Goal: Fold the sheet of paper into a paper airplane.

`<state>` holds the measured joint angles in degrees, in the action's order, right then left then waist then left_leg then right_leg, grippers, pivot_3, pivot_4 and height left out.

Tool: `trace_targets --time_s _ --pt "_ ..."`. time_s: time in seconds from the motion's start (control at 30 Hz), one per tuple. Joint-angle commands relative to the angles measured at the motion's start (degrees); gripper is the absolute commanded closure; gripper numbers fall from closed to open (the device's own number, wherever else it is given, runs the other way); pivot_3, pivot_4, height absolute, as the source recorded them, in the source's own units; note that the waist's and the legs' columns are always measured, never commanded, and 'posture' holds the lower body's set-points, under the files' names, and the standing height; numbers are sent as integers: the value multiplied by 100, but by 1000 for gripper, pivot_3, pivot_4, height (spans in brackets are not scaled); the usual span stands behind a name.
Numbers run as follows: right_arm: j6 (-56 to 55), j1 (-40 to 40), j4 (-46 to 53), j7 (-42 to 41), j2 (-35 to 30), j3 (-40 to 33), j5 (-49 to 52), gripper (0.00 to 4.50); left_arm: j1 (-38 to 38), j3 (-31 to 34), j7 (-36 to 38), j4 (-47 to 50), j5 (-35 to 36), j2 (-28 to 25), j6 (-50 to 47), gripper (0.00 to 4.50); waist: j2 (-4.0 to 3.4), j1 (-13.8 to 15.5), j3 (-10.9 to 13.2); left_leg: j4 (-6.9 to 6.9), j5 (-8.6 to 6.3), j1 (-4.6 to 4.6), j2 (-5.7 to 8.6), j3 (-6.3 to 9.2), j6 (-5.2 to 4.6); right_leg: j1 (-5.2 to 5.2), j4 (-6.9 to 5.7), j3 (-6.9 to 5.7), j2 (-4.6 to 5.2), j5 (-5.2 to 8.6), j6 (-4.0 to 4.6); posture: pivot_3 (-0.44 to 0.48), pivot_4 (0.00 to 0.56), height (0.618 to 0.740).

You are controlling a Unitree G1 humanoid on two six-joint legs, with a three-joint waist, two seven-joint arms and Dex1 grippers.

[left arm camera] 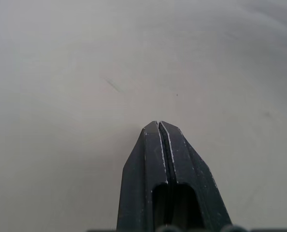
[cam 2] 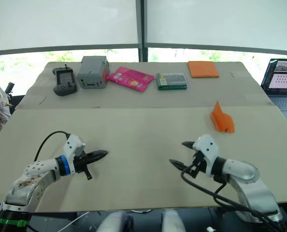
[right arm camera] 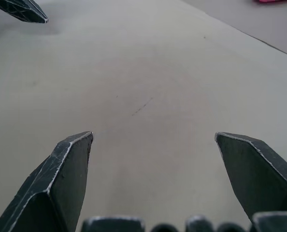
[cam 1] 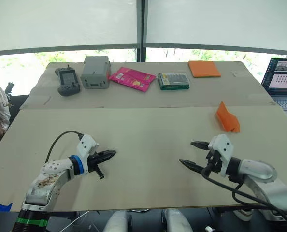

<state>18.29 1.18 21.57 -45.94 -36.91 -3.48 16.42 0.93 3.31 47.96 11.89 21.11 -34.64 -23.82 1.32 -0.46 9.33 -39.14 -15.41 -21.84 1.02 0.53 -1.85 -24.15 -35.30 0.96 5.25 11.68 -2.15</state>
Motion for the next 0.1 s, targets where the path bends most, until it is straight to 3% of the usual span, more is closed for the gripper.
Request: trace_targets --time_s 0.03,0.1 --pt "-735 95 -391 173 146 64 -359 44 -184 -72 -197 262 -317 39 458 4500 0 -1 0 1 0 1 1 -1 0 2 -2 1 1 0 1 0 150 740" --pt "-862 109 -503 139 154 129 -439 44 -184 -90 -218 260 -385 61 595 4500 0 12 0 1 0 -4 2 -1 0 -3 -2 2 2 -1 2 0 150 740"
